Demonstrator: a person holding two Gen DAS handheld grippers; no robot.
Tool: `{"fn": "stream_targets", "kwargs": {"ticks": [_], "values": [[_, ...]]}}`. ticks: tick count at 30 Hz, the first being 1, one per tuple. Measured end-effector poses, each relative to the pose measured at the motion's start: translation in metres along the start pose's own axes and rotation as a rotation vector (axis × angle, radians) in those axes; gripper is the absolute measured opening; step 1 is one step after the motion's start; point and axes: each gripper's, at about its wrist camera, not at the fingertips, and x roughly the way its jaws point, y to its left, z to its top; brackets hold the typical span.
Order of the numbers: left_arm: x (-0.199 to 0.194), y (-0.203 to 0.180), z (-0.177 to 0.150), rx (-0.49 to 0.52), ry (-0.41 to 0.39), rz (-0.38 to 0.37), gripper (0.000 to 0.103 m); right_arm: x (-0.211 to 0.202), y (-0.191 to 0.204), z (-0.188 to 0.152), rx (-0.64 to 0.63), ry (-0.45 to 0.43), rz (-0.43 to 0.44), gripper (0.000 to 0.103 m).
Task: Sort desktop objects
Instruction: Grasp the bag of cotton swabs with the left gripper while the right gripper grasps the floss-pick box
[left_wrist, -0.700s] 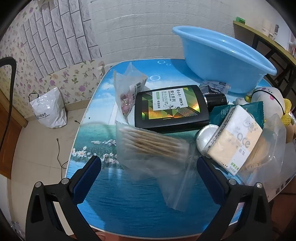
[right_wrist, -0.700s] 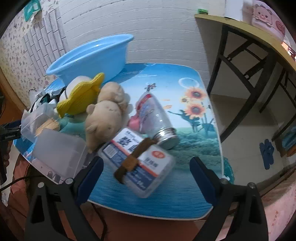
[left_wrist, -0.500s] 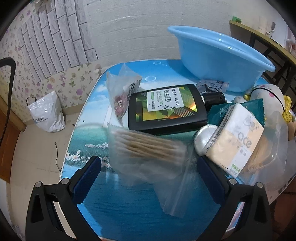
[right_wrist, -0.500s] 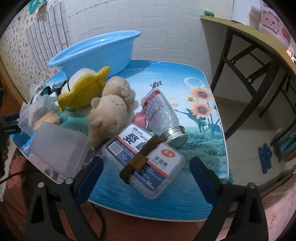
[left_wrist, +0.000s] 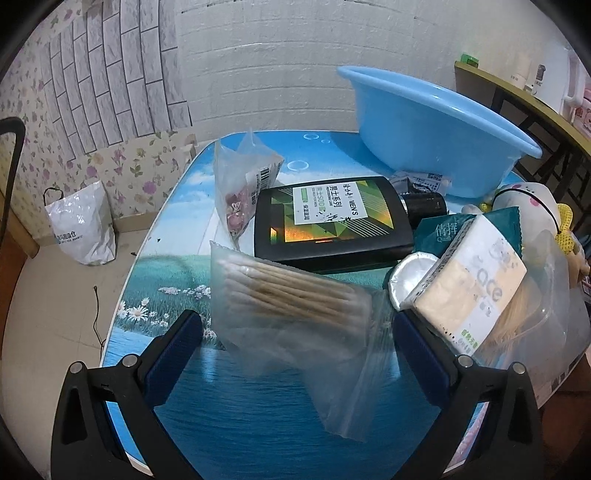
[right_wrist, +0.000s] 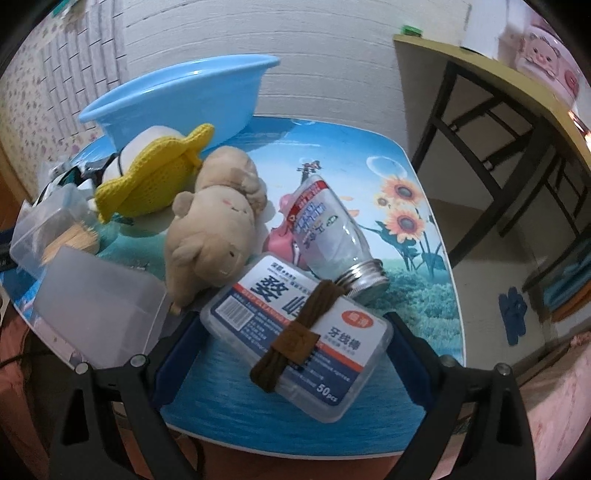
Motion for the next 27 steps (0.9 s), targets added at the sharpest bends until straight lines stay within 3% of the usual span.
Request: {"fn": "stream_targets", "kwargs": {"ticks": [6, 9, 10, 14, 20, 27], "values": [[-0.006, 0.003, -0.005, 0.012, -0.007, -0.014, 0.102, 0.002, 0.005, 0.003, 0.019, 0.003, -0.029, 0.097], [-0.012, 0.004, -0.008, 0.025, -0.028, -0.026, 0.082, 0.003, 0.004, 0.004, 0.030, 0.003, -0.034, 0.097], [-0.014, 0.004, -0.007, 0.029, -0.034, -0.030, 0.071, 0.003, 0.004, 0.004, 0.030, 0.004, -0.034, 0.097], [-0.018, 0.005, -0.008, 0.032, -0.032, -0.064, 0.052, 0.001, 0.003, 0.003, 0.022, -0.001, -0.033, 0.097], [-0.028, 0.001, -0.008, 0.074, -0.068, -0.051, 0.048, -0.008, -0.007, -0.003, 0.017, -0.001, -0.055, 0.097], [-0.025, 0.008, -0.007, 0.040, -0.052, -0.047, 0.049, -0.020, -0.018, -0.010, 0.062, 0.010, -0.057, 0.097]]}}
